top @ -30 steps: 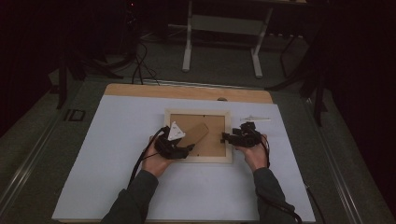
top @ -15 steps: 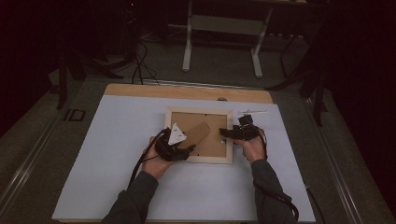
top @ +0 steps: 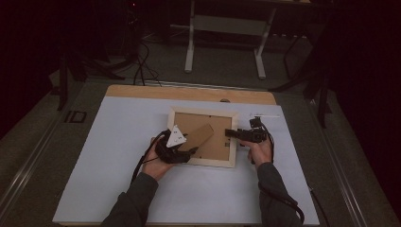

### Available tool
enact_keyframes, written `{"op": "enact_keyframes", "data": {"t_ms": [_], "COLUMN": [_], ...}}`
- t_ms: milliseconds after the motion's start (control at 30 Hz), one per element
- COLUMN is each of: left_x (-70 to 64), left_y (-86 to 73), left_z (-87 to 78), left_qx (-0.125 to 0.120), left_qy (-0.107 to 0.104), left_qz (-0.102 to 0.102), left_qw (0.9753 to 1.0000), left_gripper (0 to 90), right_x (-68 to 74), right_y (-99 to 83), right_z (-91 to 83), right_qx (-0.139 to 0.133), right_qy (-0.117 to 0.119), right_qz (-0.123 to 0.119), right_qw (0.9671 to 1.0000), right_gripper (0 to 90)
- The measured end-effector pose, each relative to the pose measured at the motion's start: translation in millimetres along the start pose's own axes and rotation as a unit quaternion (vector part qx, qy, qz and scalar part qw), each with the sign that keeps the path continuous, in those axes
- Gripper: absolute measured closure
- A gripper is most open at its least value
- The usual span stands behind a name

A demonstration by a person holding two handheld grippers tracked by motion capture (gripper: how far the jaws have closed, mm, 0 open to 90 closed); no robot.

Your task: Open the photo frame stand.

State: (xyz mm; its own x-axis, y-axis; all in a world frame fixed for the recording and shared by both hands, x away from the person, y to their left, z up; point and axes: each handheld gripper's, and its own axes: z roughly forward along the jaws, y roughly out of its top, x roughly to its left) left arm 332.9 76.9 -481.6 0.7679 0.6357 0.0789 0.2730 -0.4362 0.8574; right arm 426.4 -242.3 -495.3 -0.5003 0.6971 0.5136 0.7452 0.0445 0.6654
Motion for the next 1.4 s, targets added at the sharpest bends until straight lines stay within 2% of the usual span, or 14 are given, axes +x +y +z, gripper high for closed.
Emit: {"op": "enact_keyframes", "data": {"t_ms": [133,200,300,400,467,567,667,733,833,867,900,967,1167,1400], "left_x": [3.6,6.8,11.3,13.8,17.7,25.4,31.4,33.7,38.0,39.0,40.4,41.8,42.3,43.0], "left_y": [-0.4,-0.6,-1.2,-1.1,-0.8,-0.5,-0.9,-1.5,-2.8,-3.2,-3.7,-3.7,-2.2,-0.8], "left_z": [-0.7,-1.3,-0.4,0.1,-0.7,-0.5,0.4,1.4,3.5,3.8,3.6,3.5,2.3,0.0], "left_qx": [-0.005,-0.008,-0.004,-0.002,-0.004,0.01,0.023,0.028,0.04,0.04,0.04,0.045,0.053,0.052], "left_qy": [-0.014,-0.028,-0.055,-0.067,-0.077,-0.087,-0.097,-0.1,-0.107,-0.111,-0.118,-0.125,-0.133,-0.129], "left_qz": [-0.014,-0.03,-0.054,-0.07,-0.091,-0.125,-0.147,-0.157,-0.176,-0.181,-0.191,-0.198,-0.194,-0.185], "left_qw": [0.9998,0.9991,0.997,0.9953,0.9929,0.9883,0.9841,0.9822,0.9778,0.9762,0.9736,0.9712,0.9706,0.9729], "left_gripper": [40.4,40.3,41.6,43.8,47.5,53.2,56.7,56.7,55.8,56.9,58.8,62.6,65.7,68.2], "right_x": [-1.7,-2.0,-3.0,-3.3,-3.3,-3.0,-1.9,-1.0,0.2,0.9,1.1,1.4,3.1,8.3], "right_y": [-2.5,-3.2,-4.6,-5.6,-5.8,-5.7,-5.7,-5.3,-4.5,-4.3,-4.2,-4.0,-4.2,-1.7], "right_z": [-3.4,-5.3,-7.4,-8.5,-8.9,-9.3,-9.7,-10.5,-11.7,-11.9,-11.9,-11.7,-13.0,-13.4], "right_qx": [-0.006,-0.011,-0.019,-0.022,-0.023,-0.026,-0.029,-0.032,-0.035,-0.035,-0.035,-0.032,-0.033,-0.037], "right_qy": [0.008,0.012,0.02,0.023,0.024,0.025,0.024,0.023,0.019,0.017,0.015,0.012,0.011,0.002], "right_qz": [0.006,0.008,0.014,0.011,0.01,0.01,0.007,0.005,0.001,-0.001,-0.002,-0.006,-0.013,-0.027], "right_qw": [0.9999,0.9998,0.9995,0.9994,0.9994,0.9993,0.9993,0.9992,0.9992,0.9993,0.9993,0.9994,0.9993,0.999], "right_gripper": [52.9,54.2,56.5,57.0,57.2,57.5,57.6,58.0,58.7,58.8,58.8,58.8,59.0,59.0]}}
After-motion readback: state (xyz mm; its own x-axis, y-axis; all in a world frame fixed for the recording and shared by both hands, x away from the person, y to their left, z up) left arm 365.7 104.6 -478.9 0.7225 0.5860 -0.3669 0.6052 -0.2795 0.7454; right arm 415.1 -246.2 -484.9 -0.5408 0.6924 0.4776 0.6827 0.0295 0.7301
